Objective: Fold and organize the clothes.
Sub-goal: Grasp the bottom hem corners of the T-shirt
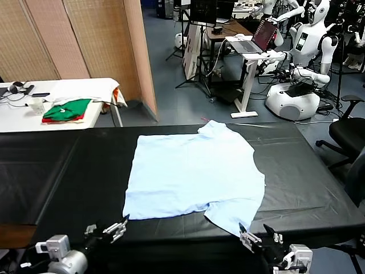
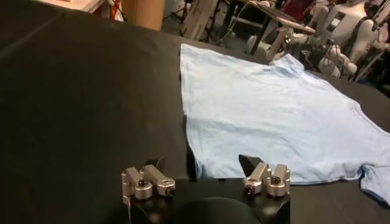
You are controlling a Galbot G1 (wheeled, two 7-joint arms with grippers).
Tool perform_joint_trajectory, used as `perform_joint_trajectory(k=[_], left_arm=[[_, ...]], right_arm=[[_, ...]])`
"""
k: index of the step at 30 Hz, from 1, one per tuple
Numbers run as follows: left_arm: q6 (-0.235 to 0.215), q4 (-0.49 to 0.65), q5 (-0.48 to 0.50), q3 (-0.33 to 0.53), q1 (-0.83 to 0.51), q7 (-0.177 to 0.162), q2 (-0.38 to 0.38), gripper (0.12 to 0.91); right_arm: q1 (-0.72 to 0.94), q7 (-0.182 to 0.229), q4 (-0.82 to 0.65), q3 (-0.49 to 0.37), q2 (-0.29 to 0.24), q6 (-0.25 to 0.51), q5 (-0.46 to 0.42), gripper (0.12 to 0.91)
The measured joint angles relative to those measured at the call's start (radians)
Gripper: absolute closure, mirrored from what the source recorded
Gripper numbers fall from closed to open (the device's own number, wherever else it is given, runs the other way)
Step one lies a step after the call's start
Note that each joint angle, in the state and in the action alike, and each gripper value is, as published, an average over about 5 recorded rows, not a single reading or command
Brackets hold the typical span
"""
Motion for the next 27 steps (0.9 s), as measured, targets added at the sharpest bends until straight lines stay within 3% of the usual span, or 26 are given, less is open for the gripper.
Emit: perform_joint_trajectory(k=[13, 16, 19, 25, 27], left_arm=[[-0.005, 0.039, 0.045, 0.041, -0.033, -0.009, -0.053, 0.131], [-0.006, 0.043, 0.06, 0.055, -0.041, -0.007, -0.065, 0.199], [-0.006, 0.05, 0.082, 0.072, -0.05, -0.007, -0.075, 0.355], [-0.007, 0.058, 0.109, 0.098, -0.056, -0.007, -0.084, 0.678], [-0.008, 0.06, 0.111, 0.1, -0.056, -0.007, -0.083, 0.743]], right_arm=[[0.031, 0.005, -0.049, -0.022, 0.008, 0.008, 0.001, 0.131], [0.034, 0.005, -0.059, -0.029, 0.01, 0.009, 0.002, 0.161], [0.034, 0.003, -0.064, -0.033, 0.013, 0.013, 0.002, 0.278], [0.031, 0.002, -0.059, -0.034, 0.014, 0.022, 0.004, 0.649], [0.031, 0.0, -0.056, -0.034, 0.014, 0.026, 0.005, 0.777]])
